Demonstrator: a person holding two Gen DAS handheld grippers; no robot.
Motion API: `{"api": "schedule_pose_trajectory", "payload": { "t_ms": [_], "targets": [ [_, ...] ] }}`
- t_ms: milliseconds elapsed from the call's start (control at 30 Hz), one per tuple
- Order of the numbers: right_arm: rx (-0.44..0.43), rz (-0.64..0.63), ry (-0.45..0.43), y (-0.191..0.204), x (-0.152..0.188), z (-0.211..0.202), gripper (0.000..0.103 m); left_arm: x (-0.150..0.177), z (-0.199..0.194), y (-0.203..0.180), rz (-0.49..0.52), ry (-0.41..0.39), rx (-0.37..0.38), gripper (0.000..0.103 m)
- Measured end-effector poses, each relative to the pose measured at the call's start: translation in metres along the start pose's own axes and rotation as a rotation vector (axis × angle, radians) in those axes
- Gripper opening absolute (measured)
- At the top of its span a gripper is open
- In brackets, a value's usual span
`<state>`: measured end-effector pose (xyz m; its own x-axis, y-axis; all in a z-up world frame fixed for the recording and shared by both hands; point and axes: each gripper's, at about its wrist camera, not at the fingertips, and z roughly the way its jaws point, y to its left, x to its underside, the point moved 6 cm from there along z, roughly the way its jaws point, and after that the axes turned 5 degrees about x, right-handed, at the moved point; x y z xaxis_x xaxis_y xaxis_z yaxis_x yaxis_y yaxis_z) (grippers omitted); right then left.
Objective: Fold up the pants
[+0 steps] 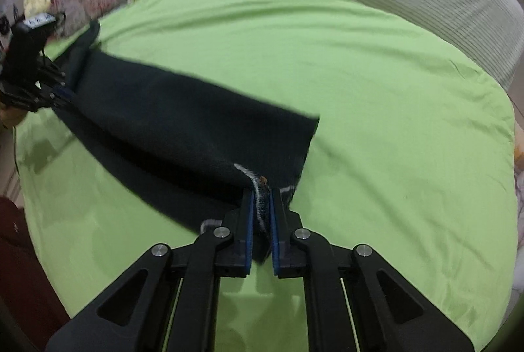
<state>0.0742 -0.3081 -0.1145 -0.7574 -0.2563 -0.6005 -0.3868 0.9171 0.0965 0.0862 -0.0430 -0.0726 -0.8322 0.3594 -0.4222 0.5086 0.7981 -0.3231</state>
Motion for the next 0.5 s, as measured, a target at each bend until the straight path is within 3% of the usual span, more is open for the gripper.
{"api": "schedule_pose_trajectory", "payload": {
  "t_ms": [133,200,233,300,367,467,500],
  "targets": [
    [0.02,0.047,0.044,-0.002,0.004,0.005,0.011,0.007,0.014,0.004,-0.038,0.03,0.012,0.011],
    [0.058,0.065,0.069,-0.003,0.006,0.004,0.025,0.01,0.019,0.005,-0.067,0.029,0.017,0.014],
    [0.076,0.074,0.067,-0.003,0.007,0.001,0.026,0.012,0.02,0.004,-0.079,0.024,0.015,0.019],
    [0.086,0.103,0.042,-0.003,0.007,-0.009,0.03,0.015,0.017,0.001,-0.099,0.009,0.025,0.028],
    [0.074,0.164,-0.007,-0.003,0.005,-0.024,0.035,0.018,0.014,-0.001,-0.128,-0.013,0.038,0.046],
    [0.069,0.237,-0.066,0.001,0.0,-0.045,0.052,0.026,0.004,-0.002,-0.176,-0.05,0.031,0.049],
    [0.058,0.251,-0.091,0.007,-0.002,-0.049,0.052,0.028,0.002,-0.001,-0.192,-0.058,0.028,0.05]
  ]
}}
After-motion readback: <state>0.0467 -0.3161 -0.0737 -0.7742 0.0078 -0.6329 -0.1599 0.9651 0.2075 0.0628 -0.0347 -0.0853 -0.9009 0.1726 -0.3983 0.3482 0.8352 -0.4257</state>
